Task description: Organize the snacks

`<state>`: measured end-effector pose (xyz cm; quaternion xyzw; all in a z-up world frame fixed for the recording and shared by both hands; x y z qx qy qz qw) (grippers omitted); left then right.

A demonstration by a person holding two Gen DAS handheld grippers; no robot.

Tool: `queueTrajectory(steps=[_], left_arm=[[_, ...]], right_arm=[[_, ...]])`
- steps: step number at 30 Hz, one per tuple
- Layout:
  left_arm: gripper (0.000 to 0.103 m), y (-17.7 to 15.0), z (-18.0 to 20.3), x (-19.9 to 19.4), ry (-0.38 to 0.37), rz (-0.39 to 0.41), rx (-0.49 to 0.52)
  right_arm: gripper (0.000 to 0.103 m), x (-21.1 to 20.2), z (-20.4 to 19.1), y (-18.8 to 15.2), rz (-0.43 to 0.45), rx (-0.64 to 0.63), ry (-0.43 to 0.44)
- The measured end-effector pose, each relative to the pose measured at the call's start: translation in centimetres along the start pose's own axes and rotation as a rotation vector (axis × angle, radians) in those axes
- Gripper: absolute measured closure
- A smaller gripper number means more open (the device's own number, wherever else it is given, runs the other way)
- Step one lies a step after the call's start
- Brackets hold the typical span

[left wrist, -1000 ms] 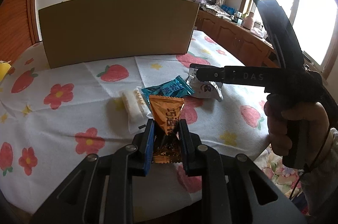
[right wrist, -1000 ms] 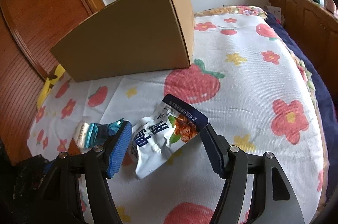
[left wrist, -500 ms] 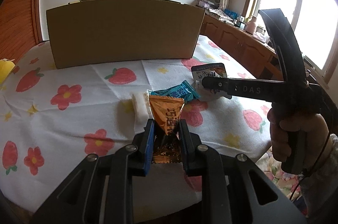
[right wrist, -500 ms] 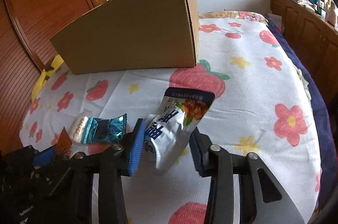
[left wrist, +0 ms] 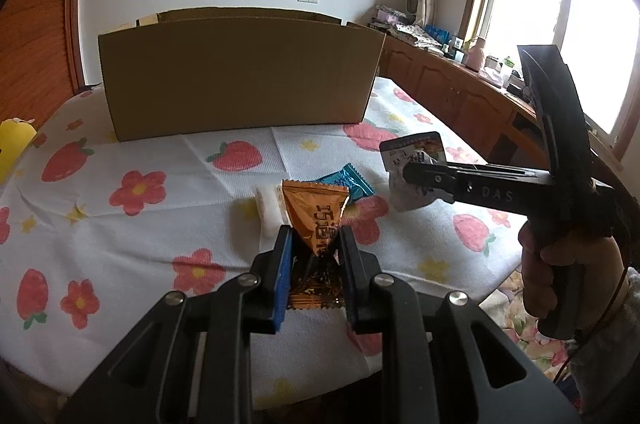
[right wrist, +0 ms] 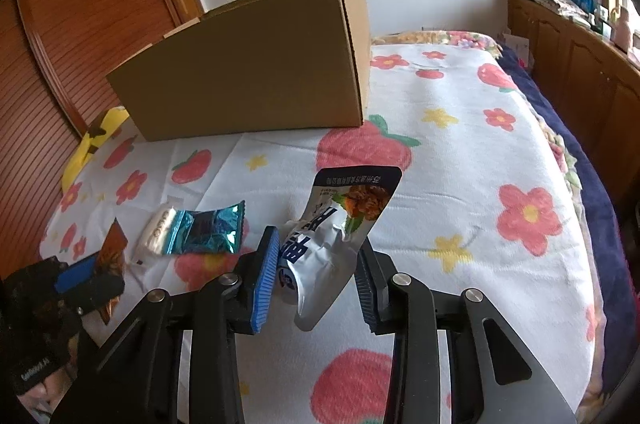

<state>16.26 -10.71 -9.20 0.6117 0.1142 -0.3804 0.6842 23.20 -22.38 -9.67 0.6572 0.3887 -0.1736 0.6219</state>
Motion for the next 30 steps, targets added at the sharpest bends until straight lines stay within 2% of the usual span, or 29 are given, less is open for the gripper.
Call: queueTrajectory(steps=[15,30], left_arm=[[0.083,0.8,0.0,-1.7,0.032,0.040,0.020],[0.083,2.4,-0.7,-3.9,0.068,0.102,0.038]], right_arm=[[0.070,-3.7,-0.3,-1.0,0.064,-0.010,0.021],[0.071,-7.4,-2.8,-0.9,0.144,-0.070,0.033]])
Point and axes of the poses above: each gripper's, at about its wrist camera, not at the fingertips, and x roughly the way its jaws point, z to its right, y to its top, the point moved 5 cm from there along x, roughly the way its jaws point, and after that the axes turned 4 degrees about -x, right-handed, at the moved point
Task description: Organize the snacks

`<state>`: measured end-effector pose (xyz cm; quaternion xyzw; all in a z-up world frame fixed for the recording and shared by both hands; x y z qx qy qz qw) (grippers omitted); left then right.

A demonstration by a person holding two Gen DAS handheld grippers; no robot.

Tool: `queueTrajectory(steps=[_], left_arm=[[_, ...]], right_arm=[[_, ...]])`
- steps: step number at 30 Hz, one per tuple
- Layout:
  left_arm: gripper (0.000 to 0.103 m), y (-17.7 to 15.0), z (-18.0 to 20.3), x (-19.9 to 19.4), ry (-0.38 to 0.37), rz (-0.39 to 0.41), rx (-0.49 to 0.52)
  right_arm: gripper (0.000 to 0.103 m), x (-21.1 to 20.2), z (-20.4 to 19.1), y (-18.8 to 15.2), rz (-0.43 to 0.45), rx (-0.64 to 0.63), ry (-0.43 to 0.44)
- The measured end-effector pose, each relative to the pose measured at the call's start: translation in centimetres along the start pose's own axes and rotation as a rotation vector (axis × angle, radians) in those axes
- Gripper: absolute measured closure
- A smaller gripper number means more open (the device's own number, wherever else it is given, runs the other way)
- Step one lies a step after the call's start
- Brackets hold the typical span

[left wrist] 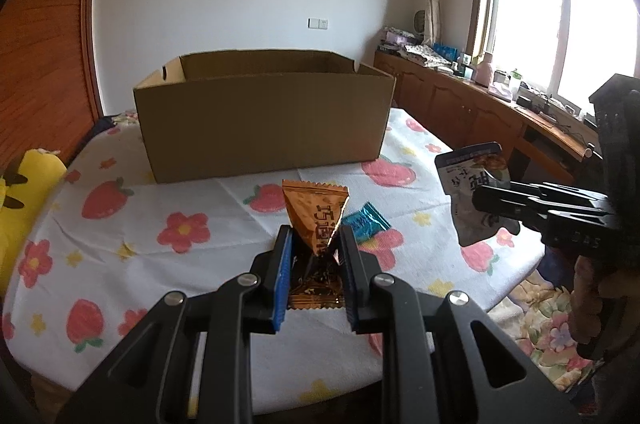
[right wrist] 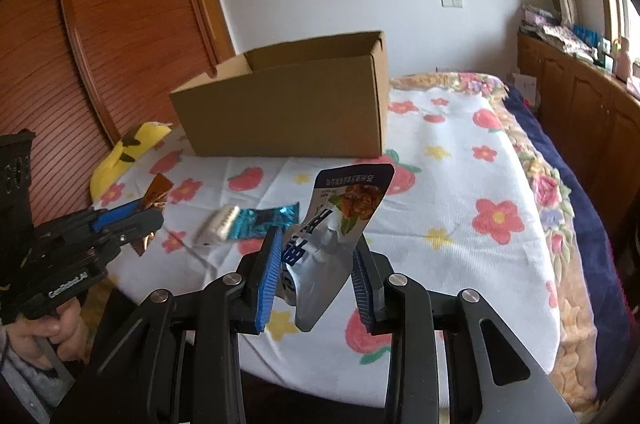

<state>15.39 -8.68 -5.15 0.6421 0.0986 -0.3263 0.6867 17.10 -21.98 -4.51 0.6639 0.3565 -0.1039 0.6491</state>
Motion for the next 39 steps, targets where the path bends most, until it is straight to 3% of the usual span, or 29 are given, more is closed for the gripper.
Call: queueTrajectory(steps=[8,11,13,16,19,21,22,24,28,33,39], left_arm=[[0.083,2.5,-1.0,-1.1,0.022,0.054,0.025],[0.083,3.7,-1.4,-1.3,0.026,0.074,0.027],[0.083,4.4,-1.9,-1.3,0.028,0.088,0.025],[0.083,4.8,-2.4,-0.5,0.030,0.088,0.018],[0.083,4.1,-3.1,0.7,0.020,0.058,-0.004],[0.083,3.6,-3.6,1.5,0.024,0.041,-0.009],[0.083,3.4,-3.7,1.6,0.025,0.036,-0.011],[0.083,3.1,-4.0,1.9,0.027,0.029,-0.015],[0.083,2.9,-4.2,2.4,0.026,0.018,-0.019],[0.083,2.5,-5.0,2.6,0.029,0.013,-0.030],[0.083,2.3,-5.4,3.0,0.018,0.008,-0.043]], right_arm=[[0.072,-1.5,-2.0,2.1,0.050,-0.046,0.020],[0.083,-1.8,-2.6,3.2,0.068,-0.071,0.020],[0.085,-1.9,-2.8,3.9,0.079,-0.084,0.008],[0.102,-0.5,-2.8,4.7,0.062,-0.124,-0.044],[0.102,2.5,-1.7,4.1,-0.003,-0.128,-0.063],[0.093,3.3,-0.8,3.3,-0.026,-0.098,-0.059],[0.092,3.7,-0.5,2.8,-0.029,-0.068,-0.036],[0.073,4.3,-0.4,2.2,-0.042,-0.057,-0.021],[0.053,6.8,-0.6,1.6,-0.087,-0.028,-0.013],[0.048,10.1,-0.1,1.1,-0.157,0.019,-0.038],[0.042,11.0,0.0,0.7,-0.184,0.047,-0.048]])
Point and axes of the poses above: each gripper's, at about its wrist camera, not at the fingertips, and x roughly the way its jaws point, z to its right, y to its top, the point moved 5 cm from there along x, roughly the way its jaws point, and after that the axes turned 4 degrees about -x, right-handed, at the moved point
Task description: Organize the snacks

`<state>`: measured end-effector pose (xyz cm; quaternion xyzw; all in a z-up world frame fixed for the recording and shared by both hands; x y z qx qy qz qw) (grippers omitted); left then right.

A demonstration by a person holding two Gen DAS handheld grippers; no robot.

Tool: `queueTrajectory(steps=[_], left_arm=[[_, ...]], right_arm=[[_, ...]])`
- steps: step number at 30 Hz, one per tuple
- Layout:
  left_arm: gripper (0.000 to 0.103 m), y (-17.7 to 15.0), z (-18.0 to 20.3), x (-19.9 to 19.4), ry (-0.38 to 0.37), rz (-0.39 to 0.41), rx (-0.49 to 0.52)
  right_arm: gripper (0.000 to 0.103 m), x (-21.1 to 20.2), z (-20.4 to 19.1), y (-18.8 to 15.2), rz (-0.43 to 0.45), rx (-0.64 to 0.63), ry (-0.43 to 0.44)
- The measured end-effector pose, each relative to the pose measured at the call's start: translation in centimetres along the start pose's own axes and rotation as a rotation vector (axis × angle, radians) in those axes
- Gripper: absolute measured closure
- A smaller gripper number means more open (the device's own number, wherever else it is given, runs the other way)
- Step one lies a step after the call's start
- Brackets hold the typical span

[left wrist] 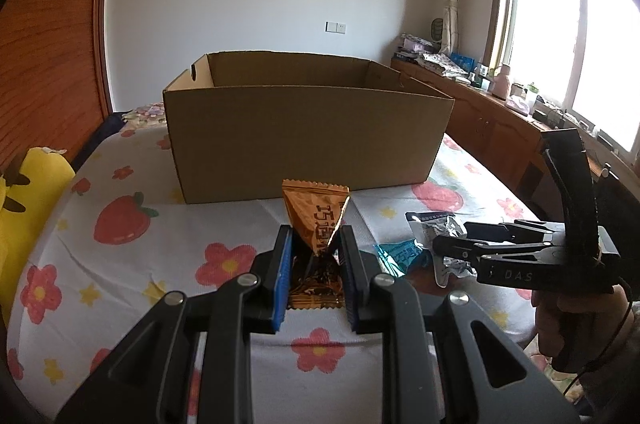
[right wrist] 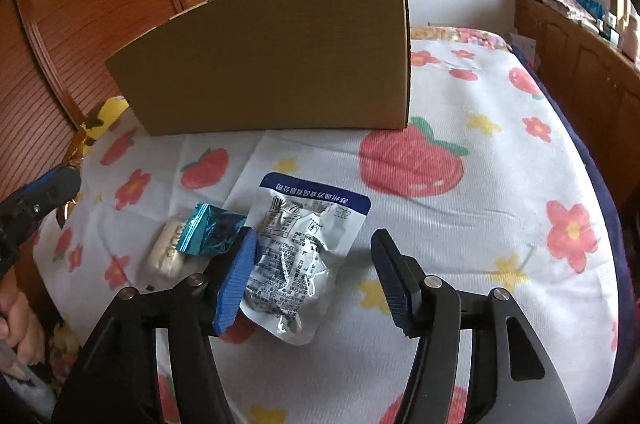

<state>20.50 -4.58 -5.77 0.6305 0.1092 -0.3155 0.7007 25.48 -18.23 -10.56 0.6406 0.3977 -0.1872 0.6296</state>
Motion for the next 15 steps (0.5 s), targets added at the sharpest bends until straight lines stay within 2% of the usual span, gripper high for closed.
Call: queueTrajectory(steps=[12,15], left_arm=[[0.083,-0.1,-0.6,0.2,-0.009,0.001,-0.016],[0.083,-0.3,-0.6,0.3,-0.010,-0.004,-0.018]], right_arm=[[0.044,0.5,-0.9,0.0,-0.007,-0.026,0.022],[0.063,0.3,-1.3,0.0,-0.006,-0.031,0.075]])
Point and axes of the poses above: each gripper's, at about its wrist camera, not at the fingertips, and x roughly the way its jaws point, z to its right, y to its top, the point moved 5 cm from there along x, roughly the way its jaws point, and after that the axes turned 4 degrees about -x, right-handed, at the moved point
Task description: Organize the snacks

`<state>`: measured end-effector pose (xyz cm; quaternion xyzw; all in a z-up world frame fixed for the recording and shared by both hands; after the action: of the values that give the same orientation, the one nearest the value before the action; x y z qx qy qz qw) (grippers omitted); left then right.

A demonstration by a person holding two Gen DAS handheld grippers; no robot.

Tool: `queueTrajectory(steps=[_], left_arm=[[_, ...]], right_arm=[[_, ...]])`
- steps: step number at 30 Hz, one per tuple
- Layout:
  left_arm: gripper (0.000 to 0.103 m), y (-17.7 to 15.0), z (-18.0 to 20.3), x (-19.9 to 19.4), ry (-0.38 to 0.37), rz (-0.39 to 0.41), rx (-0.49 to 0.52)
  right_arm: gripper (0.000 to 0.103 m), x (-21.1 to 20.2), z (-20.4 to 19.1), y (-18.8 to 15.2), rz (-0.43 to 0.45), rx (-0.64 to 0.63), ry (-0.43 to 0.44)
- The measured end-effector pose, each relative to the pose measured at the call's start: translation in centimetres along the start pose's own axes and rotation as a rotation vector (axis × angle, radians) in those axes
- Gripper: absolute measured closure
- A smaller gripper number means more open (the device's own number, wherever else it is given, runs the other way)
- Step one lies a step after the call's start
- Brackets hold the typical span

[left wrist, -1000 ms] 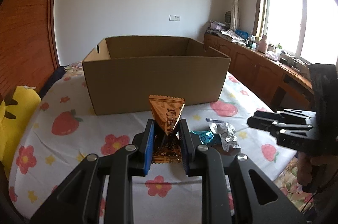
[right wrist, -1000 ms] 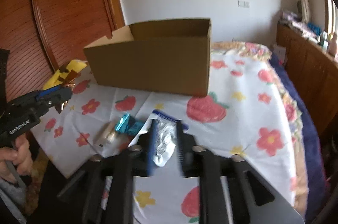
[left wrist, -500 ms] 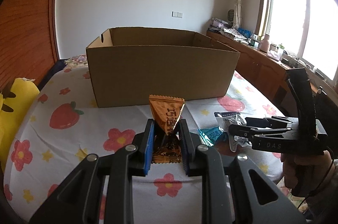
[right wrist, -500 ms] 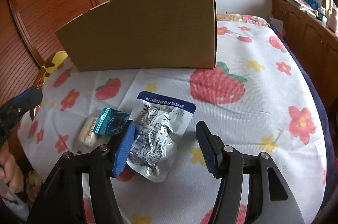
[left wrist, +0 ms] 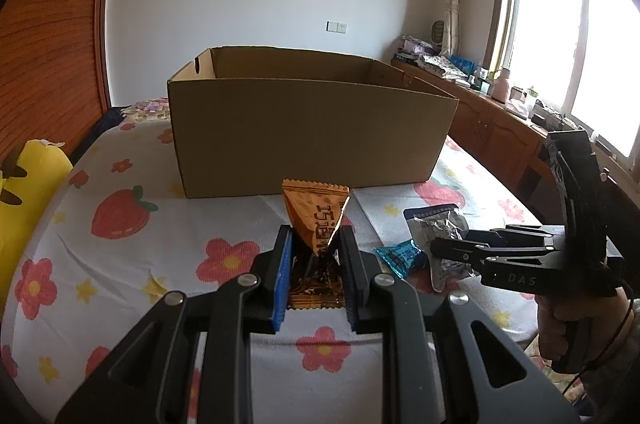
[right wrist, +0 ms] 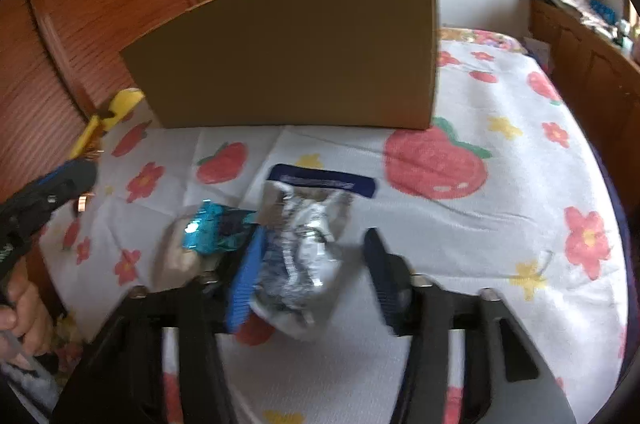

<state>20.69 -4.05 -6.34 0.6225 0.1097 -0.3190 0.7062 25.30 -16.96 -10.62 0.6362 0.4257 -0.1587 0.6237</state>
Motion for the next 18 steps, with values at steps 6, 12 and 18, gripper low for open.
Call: queueTrajectory(steps=[6,12,18], left_arm=[[0.083,0.0,0.0,-0.1,0.003,-0.001,0.003],[0.083,0.4,0.3,-0.4,0.004,0.007,0.016],[0.083,2.3,0.7,-0.1,0.005,0.024,0.044]], right_arm=[[0.066,-0.7,-0.8,0.0,0.026,-0.033,-0.014],[0.067,-1.8,-1.2,0.3,0.060,-0.052,-0.017],[0.066,-4.3,-0.9,2.2,0.112,-0.065,-0.015]])
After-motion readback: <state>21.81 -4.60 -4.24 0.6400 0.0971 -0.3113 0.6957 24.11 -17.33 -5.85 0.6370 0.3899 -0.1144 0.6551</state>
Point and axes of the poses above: each gripper's, at about its wrist camera, not at the fingertips, and x roughly the way its jaws point, z to its right, y to its top, the point moved 5 cm from there along x, roughly the way its jaws point, and after that the axes turned 4 degrees about -x, right-handed, at the moved point
